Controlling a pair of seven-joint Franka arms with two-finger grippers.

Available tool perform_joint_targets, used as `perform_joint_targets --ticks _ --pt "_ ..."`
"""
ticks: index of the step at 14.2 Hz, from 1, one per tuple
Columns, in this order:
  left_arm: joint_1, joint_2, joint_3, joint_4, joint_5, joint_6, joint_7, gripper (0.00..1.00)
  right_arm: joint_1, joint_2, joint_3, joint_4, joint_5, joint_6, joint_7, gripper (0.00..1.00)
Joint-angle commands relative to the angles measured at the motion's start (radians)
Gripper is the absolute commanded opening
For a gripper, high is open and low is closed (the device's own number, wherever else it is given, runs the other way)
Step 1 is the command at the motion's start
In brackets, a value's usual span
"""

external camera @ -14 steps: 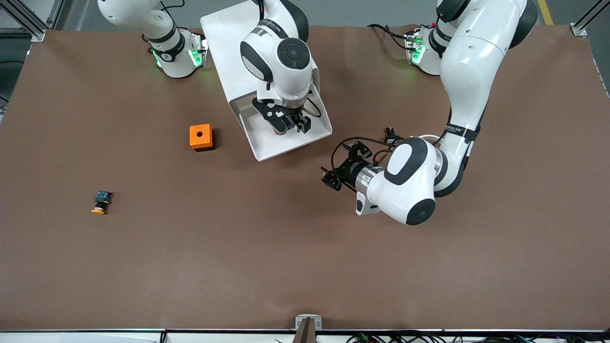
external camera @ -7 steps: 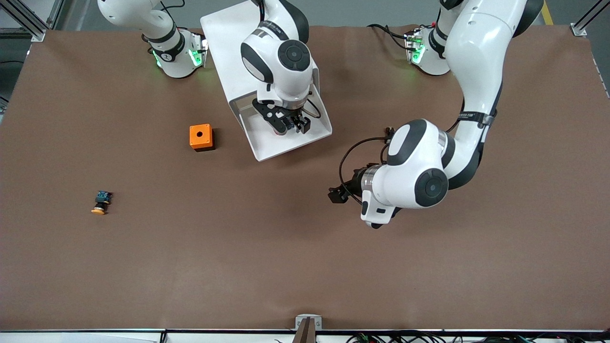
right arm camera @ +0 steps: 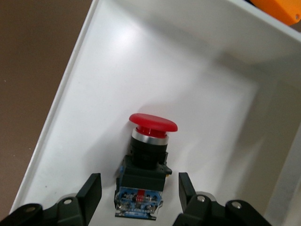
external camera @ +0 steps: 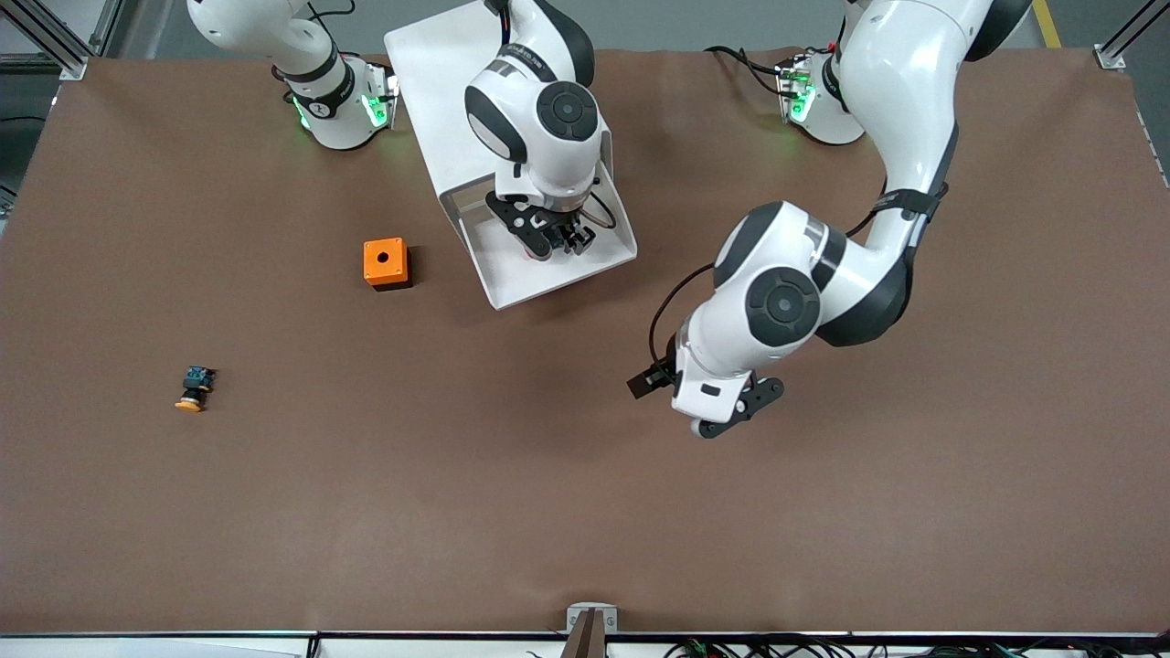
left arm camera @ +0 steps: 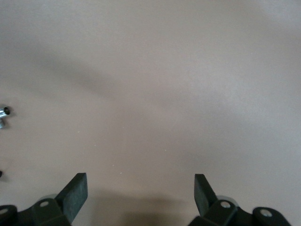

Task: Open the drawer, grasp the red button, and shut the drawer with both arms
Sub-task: 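Lift the red button out with the right gripper while the left gripper releases, then carry the red button beside the yellow button while the left gripper pushes drawer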

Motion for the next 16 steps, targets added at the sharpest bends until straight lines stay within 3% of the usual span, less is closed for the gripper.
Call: perform_joint_targets --ticks 1,5,6,10,13,16 --pt "-0.002 -0.011 -0.003 -0.026 0.021 0.027 0.010 1.00 0.029 0.013 -0.006 0.001 0.006 -0.001 0.001 0.62" --pt "-0.005 -0.008 -0.015 -0.042 0.030 0.024 0.001 1.00 0.020 0.018 -0.006 0.012 0.051 -0.006 -0.062 0.10" --pt "-0.004 -0.009 -0.015 -0.045 0.031 0.022 0.001 1.00 0.012 0.013 -0.009 0.018 0.082 -0.009 -0.071 0.03" --pt "0.004 -0.009 -0.015 -0.053 0.032 0.015 -0.026 1.00 -0.074 0.004 -0.010 0.146 0.099 -0.208 -0.183 0.01" --pt "0.004 -0.009 -0.015 -0.055 0.032 0.015 -0.086 1.00 -0.163 -0.025 -0.013 0.183 0.110 -0.256 -0.318 0.01" --pt "-0.008 -0.006 -0.012 -0.056 0.035 0.022 -0.098 1.00 -0.300 -0.068 -0.017 0.182 0.107 -0.289 -0.587 0.01"
